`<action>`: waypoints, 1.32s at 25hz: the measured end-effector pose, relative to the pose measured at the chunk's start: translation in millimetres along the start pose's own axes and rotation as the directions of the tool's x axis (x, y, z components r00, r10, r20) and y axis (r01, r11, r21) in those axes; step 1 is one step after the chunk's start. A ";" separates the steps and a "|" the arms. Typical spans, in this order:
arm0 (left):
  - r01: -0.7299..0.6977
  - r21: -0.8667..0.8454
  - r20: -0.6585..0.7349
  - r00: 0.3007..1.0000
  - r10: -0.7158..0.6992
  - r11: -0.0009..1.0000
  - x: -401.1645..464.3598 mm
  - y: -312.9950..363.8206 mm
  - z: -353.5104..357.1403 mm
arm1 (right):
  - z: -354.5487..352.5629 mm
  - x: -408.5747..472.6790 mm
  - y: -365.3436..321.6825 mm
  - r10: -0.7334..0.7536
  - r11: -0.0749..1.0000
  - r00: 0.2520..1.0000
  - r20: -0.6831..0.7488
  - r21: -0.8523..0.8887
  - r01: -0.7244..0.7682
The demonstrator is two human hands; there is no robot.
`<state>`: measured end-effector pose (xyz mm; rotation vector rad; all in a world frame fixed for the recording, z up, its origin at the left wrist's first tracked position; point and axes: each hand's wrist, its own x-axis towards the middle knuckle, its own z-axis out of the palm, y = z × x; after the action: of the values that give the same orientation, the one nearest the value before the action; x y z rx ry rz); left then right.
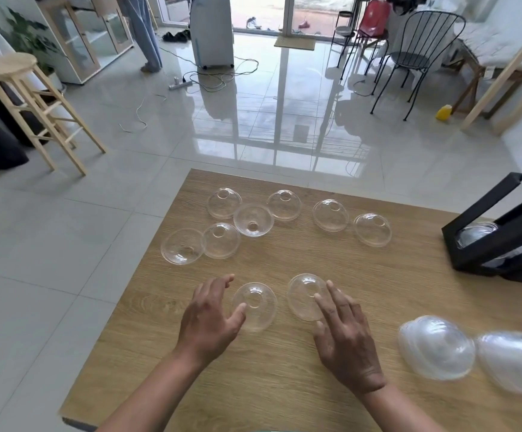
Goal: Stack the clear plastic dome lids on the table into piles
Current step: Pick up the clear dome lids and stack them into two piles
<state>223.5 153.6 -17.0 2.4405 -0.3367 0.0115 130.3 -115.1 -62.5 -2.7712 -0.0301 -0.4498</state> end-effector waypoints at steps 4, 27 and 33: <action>-0.085 0.205 0.308 0.951 0.018 0.975 13.2 4.8 15.8 | -11.9 42.9 -4.9 0.158 0.986 0.969 0.188 0.031 -0.167; -0.232 -0.101 0.200 0.948 0.249 0.967 -21.6 183.4 79.2 | -192.9 -82.7 71.9 0.354 0.830 0.913 0.202 0.382 -0.406; -0.377 -0.163 0.180 0.897 0.403 0.912 -10.4 292.4 119.3 | -265.6 -109.7 136.3 0.453 0.829 0.891 0.028 0.354 -0.432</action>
<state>132.9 -136.2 70.4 2.2154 -0.8938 -0.0908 -44.7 -327.2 97.4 -2.3064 0.4919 -0.3560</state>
